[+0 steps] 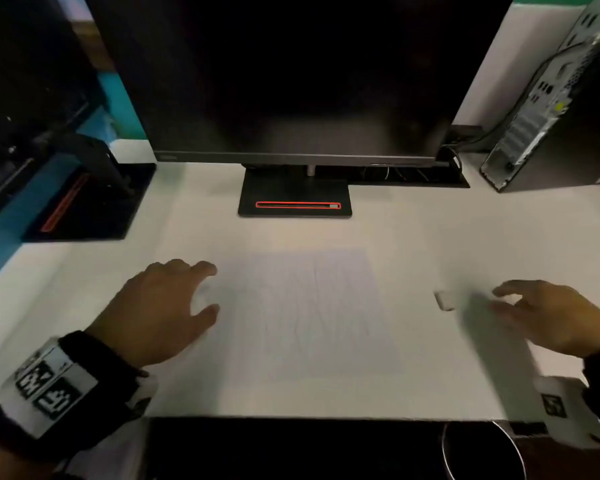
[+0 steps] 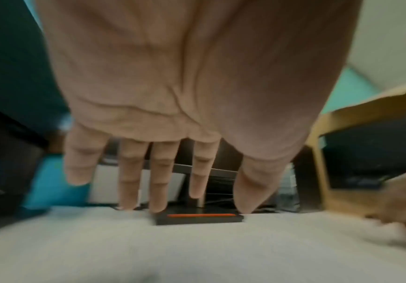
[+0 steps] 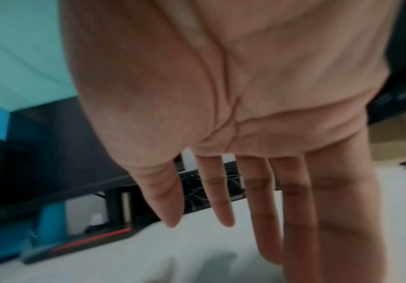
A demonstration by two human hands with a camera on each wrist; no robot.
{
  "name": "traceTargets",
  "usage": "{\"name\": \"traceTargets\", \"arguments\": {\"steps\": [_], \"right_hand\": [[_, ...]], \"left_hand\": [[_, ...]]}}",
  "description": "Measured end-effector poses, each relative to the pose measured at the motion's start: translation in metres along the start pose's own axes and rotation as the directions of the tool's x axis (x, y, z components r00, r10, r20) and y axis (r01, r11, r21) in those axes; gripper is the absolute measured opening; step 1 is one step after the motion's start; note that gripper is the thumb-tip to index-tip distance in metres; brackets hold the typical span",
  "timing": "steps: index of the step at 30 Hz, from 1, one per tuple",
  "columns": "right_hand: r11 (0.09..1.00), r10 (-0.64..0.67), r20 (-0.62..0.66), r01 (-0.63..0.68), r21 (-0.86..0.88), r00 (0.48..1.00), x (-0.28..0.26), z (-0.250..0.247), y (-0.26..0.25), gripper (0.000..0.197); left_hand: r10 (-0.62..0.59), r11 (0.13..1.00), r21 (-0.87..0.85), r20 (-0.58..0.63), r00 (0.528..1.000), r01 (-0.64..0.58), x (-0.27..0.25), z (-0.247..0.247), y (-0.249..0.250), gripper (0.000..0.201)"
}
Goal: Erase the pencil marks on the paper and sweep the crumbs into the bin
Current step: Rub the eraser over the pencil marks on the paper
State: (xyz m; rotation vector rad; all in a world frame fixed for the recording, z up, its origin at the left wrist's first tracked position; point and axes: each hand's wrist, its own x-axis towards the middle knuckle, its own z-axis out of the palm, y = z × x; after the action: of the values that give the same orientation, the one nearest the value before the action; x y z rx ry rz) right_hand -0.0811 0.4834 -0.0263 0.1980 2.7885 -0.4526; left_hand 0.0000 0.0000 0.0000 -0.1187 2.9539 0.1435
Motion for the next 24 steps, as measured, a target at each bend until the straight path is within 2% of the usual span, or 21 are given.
{"name": "traceTargets", "arguments": {"steps": [1,2,4,6,9,13,16,19,21,24], "right_hand": [[0.993,-0.043,0.022,0.041,0.112,0.999,-0.001,0.000,-0.010,0.032],[0.989,-0.060,0.057,0.052,0.139,0.997,-0.004,0.004,-0.021,0.023],[0.986,-0.135,0.095,0.124,0.113,0.986,-0.011,0.009,-0.043,0.027],[0.987,-0.157,0.126,0.151,0.056,0.980,-0.007,0.022,-0.051,0.036],[0.978,-0.168,0.133,0.182,-0.101,0.977,0.001,0.030,-0.059,0.041],[0.957,-0.245,0.143,0.263,-0.120,0.959,0.014,0.030,-0.063,0.012],[0.945,-0.312,0.130,0.321,-0.054,0.941,0.020,0.024,-0.064,0.017],[0.907,-0.417,0.114,0.405,0.116,0.902,0.018,0.021,-0.076,0.029],[0.874,-0.463,0.118,0.430,0.224,0.879,0.017,0.024,-0.086,0.036],[0.860,-0.488,0.113,0.454,0.235,0.866,0.019,0.032,-0.098,0.034]], "left_hand": [[0.072,0.995,-0.075,0.008,0.997,-0.071,0.000,0.003,0.009,0.056],[0.140,0.982,-0.131,0.027,0.990,-0.136,0.000,0.006,0.017,0.055],[0.266,0.956,-0.153,0.094,0.960,-0.250,0.001,0.013,0.033,0.055],[0.309,0.946,-0.142,0.134,0.942,-0.290,0.006,0.018,0.045,0.054],[0.336,0.941,-0.111,0.177,0.925,-0.320,0.022,0.019,0.057,0.056],[0.337,0.941,-0.067,0.280,0.899,-0.331,0.055,0.022,0.071,0.071],[0.333,0.937,-0.022,0.351,0.875,-0.348,0.077,0.029,0.081,0.094],[0.327,0.927,0.039,0.407,0.853,-0.374,0.084,0.040,0.088,0.113],[0.328,0.919,0.076,0.402,0.855,-0.388,0.085,0.045,0.092,0.116],[0.328,0.923,0.054,0.411,0.851,-0.382,0.082,0.046,0.096,0.115]]}}
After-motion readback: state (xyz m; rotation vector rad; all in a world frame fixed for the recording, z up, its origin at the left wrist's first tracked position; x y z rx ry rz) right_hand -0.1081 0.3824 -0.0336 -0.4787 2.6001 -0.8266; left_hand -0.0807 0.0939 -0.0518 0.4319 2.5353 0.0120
